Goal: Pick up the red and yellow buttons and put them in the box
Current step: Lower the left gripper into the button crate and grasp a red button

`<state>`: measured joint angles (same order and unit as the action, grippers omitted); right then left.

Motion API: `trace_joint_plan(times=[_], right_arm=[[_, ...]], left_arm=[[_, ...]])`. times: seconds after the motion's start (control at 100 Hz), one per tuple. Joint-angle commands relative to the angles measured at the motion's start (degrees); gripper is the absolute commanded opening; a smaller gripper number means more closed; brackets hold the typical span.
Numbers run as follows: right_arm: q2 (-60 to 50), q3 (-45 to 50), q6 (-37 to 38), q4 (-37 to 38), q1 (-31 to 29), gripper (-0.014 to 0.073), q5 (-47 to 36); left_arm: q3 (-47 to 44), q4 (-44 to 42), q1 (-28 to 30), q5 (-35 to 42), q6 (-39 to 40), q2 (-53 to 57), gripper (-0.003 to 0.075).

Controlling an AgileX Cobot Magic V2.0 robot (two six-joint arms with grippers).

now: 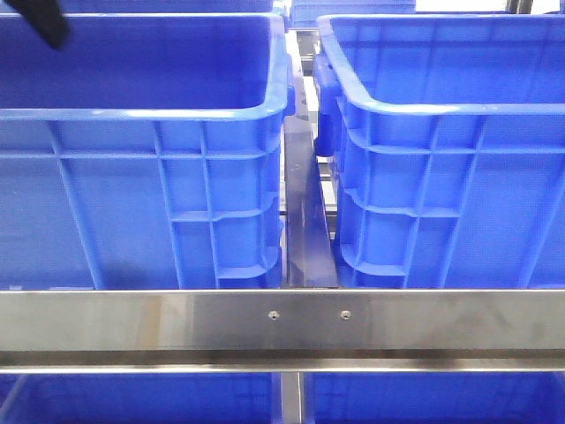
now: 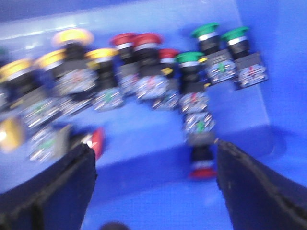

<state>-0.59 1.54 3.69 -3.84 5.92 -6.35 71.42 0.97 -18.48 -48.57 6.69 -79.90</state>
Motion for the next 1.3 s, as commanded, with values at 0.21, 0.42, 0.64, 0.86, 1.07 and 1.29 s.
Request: trace_joint_plan(times=[0.21,0.42,0.64,0.86,1.07,1.29], right_arm=[[-1.5,-1.1,-0.1,0.7,0.2,-0.0068,-4.9],[-1.5,-1.1,-0.1,0.7,0.2,-0.0068,-4.9],[-1.5,-1.1,-0.1,0.7,0.2,-0.0068,-4.9],[-1.5,-1.1,-0.1,0.7,0.2,-0.0068,-4.9],[-1.5,-1.1,-0.1,0.7,0.2,-0.0068,-4.9],[-1.5,-1.1,-0.1,0.7,0.2,-0.0068,-4.9]], left_arm=[[10.3,-0.2,-1.2,3.0,0.5,-12.4,0.0496],[12.6,-1.3,-1.1,5.0,0.5,-17.9,0.0496],[12.6,-2.3,-0.8,7.8,0.5,-19.8,0.0496],[12.6,-2.6,0.3,9.4,0.5,-21.2,0.0496],[12.6,-2.6,0.8,9.8,0.5,-23.3,0.0496],[12.6,-2.6,0.8,9.8,0.5,-24.7,0.0496]])
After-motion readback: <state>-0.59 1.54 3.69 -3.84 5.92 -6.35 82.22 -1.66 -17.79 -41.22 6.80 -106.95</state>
